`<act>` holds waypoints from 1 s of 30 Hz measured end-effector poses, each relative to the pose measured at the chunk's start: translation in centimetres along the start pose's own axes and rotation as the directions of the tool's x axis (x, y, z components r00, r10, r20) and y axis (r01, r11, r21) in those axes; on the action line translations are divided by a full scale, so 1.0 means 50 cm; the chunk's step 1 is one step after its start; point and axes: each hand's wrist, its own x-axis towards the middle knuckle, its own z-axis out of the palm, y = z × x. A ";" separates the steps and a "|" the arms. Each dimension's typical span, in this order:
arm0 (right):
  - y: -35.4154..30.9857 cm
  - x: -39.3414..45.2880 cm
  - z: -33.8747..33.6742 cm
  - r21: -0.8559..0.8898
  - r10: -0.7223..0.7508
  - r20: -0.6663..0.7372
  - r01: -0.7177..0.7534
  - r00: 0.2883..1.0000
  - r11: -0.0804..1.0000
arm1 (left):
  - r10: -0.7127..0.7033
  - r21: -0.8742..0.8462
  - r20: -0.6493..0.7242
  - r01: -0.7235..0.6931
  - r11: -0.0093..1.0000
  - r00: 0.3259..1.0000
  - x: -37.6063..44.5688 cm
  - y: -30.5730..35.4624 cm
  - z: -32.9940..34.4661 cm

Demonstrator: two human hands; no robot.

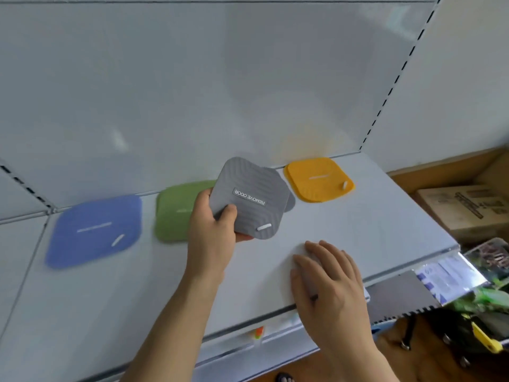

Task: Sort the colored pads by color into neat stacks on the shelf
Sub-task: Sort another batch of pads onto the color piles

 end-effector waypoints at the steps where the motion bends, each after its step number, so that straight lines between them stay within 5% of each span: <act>1: 0.027 0.013 -0.008 0.001 -0.012 0.004 0.012 1.000 1.000 | -0.001 0.002 -0.020 0.001 1.000 1.000 0.008 -0.002 0.026; 7: 0.101 0.049 -0.015 0.098 -0.145 -0.036 0.148 0.989 0.984 | -0.013 0.066 -0.191 0.026 0.997 0.982 0.046 -0.022 0.121; 12: 0.098 0.052 -0.009 0.145 -0.139 -0.085 0.150 0.987 0.978 | 0.112 0.444 -0.198 -0.013 0.896 0.974 0.049 -0.022 0.150; 16: 0.094 0.055 -0.007 0.150 -0.138 -0.107 0.153 0.985 0.977 | 0.266 0.837 -0.112 -0.054 0.545 0.958 0.026 -0.017 0.157; 20: 0.094 0.054 -0.008 0.156 -0.147 -0.108 0.163 0.983 0.974 | 0.309 0.976 -0.032 -0.036 0.213 0.950 0.003 -0.046 0.141; 30: 0.096 0.051 -0.012 0.137 -0.145 -0.047 0.151 0.988 0.979 | 0.247 0.923 -0.042 -0.057 0.381 0.968 0.024 -0.022 0.111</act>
